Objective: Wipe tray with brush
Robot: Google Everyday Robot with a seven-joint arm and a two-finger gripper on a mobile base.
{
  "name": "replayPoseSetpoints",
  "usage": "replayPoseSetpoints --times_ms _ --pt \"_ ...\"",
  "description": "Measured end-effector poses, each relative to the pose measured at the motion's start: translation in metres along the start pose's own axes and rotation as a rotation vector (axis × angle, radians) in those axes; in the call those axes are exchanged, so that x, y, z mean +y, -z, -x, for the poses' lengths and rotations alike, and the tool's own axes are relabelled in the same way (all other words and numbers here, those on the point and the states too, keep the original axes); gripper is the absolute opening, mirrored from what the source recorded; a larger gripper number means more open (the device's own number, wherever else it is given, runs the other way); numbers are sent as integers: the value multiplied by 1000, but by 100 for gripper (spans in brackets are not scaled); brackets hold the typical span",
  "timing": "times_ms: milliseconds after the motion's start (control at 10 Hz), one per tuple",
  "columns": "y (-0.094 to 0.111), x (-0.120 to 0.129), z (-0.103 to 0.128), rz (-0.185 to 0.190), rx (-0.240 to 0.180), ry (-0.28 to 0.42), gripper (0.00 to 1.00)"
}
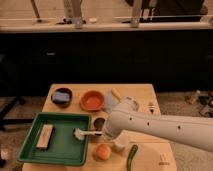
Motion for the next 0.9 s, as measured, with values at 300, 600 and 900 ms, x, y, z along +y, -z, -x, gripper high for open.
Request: replayPoseSetpoints --times_ms 300,600,900 --pt "-17 28 48 35 -11 66 0" --pt "-23 52 74 71 -32 114 3" --pt "-23 53 75 73 -32 115 31"
